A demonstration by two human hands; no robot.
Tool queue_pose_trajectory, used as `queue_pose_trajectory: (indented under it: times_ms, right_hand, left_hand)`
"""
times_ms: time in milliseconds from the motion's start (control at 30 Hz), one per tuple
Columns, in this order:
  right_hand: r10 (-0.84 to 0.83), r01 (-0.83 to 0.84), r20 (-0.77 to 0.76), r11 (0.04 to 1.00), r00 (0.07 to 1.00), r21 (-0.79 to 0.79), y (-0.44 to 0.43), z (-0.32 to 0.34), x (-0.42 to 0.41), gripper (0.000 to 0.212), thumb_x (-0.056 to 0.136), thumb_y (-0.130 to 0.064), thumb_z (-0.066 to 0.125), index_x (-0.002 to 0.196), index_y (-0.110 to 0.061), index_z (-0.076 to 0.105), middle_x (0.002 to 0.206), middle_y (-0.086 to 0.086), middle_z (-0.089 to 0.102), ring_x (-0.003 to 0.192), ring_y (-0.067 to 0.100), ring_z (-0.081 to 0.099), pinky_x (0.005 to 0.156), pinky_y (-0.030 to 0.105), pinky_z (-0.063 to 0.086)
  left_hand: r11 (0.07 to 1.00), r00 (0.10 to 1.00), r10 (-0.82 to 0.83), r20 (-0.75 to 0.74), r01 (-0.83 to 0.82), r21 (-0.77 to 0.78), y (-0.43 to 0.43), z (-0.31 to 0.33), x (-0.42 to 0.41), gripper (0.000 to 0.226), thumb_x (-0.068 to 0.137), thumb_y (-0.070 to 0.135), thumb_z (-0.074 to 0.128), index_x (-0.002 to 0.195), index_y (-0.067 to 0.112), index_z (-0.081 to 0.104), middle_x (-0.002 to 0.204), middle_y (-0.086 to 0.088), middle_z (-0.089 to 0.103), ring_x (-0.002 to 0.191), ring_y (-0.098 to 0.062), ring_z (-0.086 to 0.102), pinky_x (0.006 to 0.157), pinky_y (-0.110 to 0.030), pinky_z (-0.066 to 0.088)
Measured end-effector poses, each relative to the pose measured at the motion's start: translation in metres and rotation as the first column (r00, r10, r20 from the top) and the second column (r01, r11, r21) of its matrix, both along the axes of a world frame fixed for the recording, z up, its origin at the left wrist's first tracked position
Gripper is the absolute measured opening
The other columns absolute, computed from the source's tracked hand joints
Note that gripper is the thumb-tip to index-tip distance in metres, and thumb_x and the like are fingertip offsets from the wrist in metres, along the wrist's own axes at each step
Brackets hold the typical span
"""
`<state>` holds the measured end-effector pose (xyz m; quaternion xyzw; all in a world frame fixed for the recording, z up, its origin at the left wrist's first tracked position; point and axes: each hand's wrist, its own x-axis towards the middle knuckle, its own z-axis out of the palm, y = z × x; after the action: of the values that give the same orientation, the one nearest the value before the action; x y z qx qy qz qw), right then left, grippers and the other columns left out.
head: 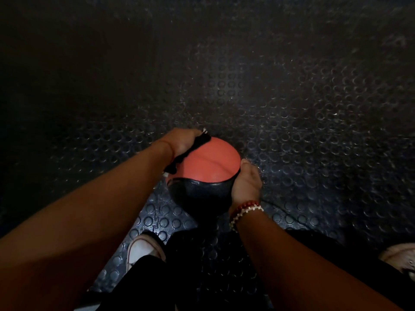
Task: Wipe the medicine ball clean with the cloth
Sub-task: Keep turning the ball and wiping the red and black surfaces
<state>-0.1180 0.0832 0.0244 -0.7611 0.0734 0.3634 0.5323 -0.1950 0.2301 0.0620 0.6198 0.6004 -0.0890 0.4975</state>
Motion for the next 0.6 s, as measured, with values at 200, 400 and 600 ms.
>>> queue_pose_trajectory:
  times_ms: [200,400,600]
  right_hand:
    - [-0.026,0.023,-0.065,0.999,0.998,-0.049,0.01,-0.005,0.004,0.021,0.094,-0.032,0.05,0.092,-0.018,0.066,0.098,0.004,0.067,0.1,0.025,0.062,0.09,0.037,0.052]
    - [-0.076,0.069,-0.167,0.996,0.983,-0.049,0.015,0.003,0.013,0.028,0.095,-0.029,0.046,0.105,-0.011,0.065,0.106,0.006,0.064,0.097,0.023,0.059,0.087,0.033,0.049]
    - [-0.051,0.041,-0.293,0.998,0.955,-0.042,0.021,-0.012,0.019,0.065,0.063,-0.058,0.049,0.113,-0.02,0.063,0.118,0.001,0.064,0.104,0.025,0.06,0.099,0.044,0.047]
  left_hand:
    - [0.718,0.92,-0.379,0.094,0.229,0.657,-0.048,-0.008,-0.026,0.05,0.092,0.052,0.046,0.131,0.026,0.063,0.131,-0.006,0.06,0.122,-0.024,0.053,0.106,-0.031,0.036]
    - [0.586,0.856,-0.507,0.102,0.255,0.769,-0.038,-0.022,-0.026,0.052,0.088,0.053,0.051,0.129,0.025,0.064,0.13,-0.003,0.062,0.119,-0.021,0.055,0.104,-0.026,0.037]
    - [0.912,0.807,0.385,0.448,-0.407,-0.051,-0.026,-0.043,-0.044,0.037,0.084,0.056,0.055,0.103,0.032,0.074,0.114,0.011,0.07,0.112,-0.008,0.062,0.109,-0.033,0.04]
